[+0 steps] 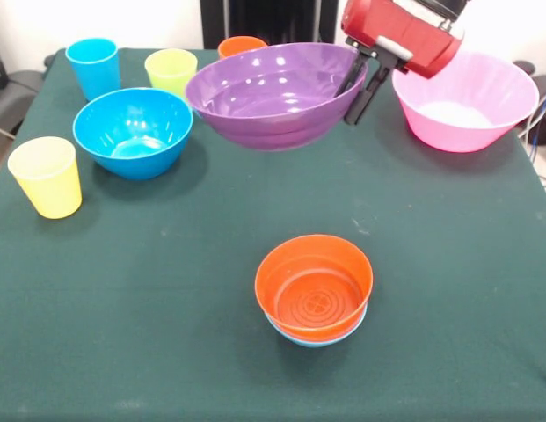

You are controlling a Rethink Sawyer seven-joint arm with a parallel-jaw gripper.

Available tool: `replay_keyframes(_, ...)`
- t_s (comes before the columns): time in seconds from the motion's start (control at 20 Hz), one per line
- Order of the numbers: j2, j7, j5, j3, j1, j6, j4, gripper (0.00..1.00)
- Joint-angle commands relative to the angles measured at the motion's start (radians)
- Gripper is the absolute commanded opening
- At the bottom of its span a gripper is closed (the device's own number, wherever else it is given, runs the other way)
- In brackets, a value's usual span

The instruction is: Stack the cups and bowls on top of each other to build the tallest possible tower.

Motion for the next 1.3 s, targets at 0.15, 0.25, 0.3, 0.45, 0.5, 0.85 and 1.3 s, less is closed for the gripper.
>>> replay_keyframes(0.15,0.164,0.194,-0.003,-0.087,0.033,0.143,-0.244,0.0)
replay_keyframes(0.25,0.182,0.204,0.007,-0.093,0.034,0.154,-0.27,0.0)
replay_keyframes(0.3,0.19,0.204,0.011,-0.093,0.031,0.155,-0.283,0.0)
replay_keyframes(0.45,0.212,0.215,0.028,-0.087,0.025,0.159,-0.314,0.0)
replay_keyframes(0.5,0.223,0.217,0.034,-0.088,0.023,0.162,-0.329,0.0)
replay_keyframes(0.85,0.292,0.236,0.072,-0.096,0.009,0.14,-0.396,0.0)
replay_keyframes(1.3,0.331,0.21,0.111,-0.1,-0.012,0.136,-0.448,0.0)
